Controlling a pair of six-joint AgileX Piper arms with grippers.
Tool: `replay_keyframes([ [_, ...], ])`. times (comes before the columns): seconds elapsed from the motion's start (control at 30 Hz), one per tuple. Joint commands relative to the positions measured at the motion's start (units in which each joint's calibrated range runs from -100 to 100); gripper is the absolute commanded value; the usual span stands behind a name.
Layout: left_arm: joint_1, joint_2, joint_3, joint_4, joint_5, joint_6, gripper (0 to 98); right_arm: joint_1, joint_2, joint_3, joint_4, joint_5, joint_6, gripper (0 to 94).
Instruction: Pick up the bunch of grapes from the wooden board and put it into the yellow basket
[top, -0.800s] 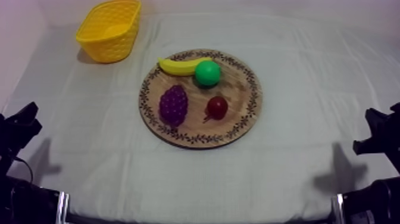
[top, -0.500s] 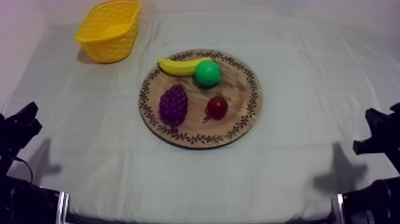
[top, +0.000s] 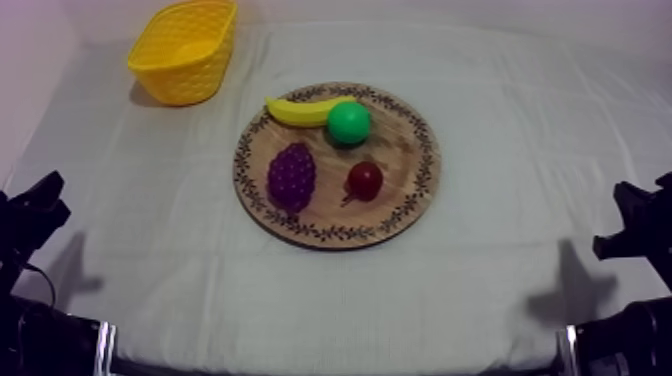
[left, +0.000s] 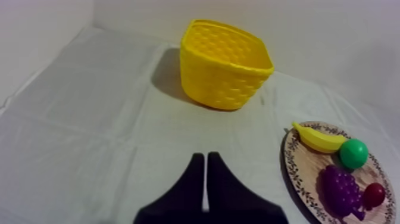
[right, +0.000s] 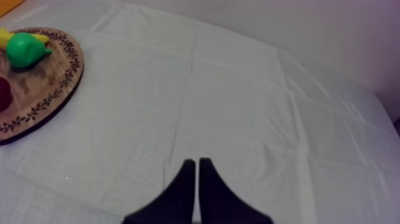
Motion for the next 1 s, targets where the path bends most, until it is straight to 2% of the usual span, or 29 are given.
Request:
replay_keyframes([
  [0.0,0.0,0.0,0.0,-0.01,0.0,0.0,0.0,0.0,0.0,0.0,0.0,0.0,0.0,0.3],
  [0.2,0.1,0.0,0.2,-0.21,0.5,-4.4,0.0,0.0,0.0,0.0,0.0,0.0,0.0,0.3],
  [0.47,0.1,3.6,-4.2,-0.07,1.4,-5.1,0.0,0.0,0.0,0.0,0.0,0.0,0.0,0.3],
  [0.73,0.8,17.3,-22.4,-0.06,5.8,-7.3,0.0,0.0,0.0,0.0,0.0,0.0,0.0,0.3],
  [0.97,4.5,31.9,-40.2,-0.32,10.0,-10.4,0.0,0.0,0.0,0.0,0.0,0.0,0.0,0.3],
])
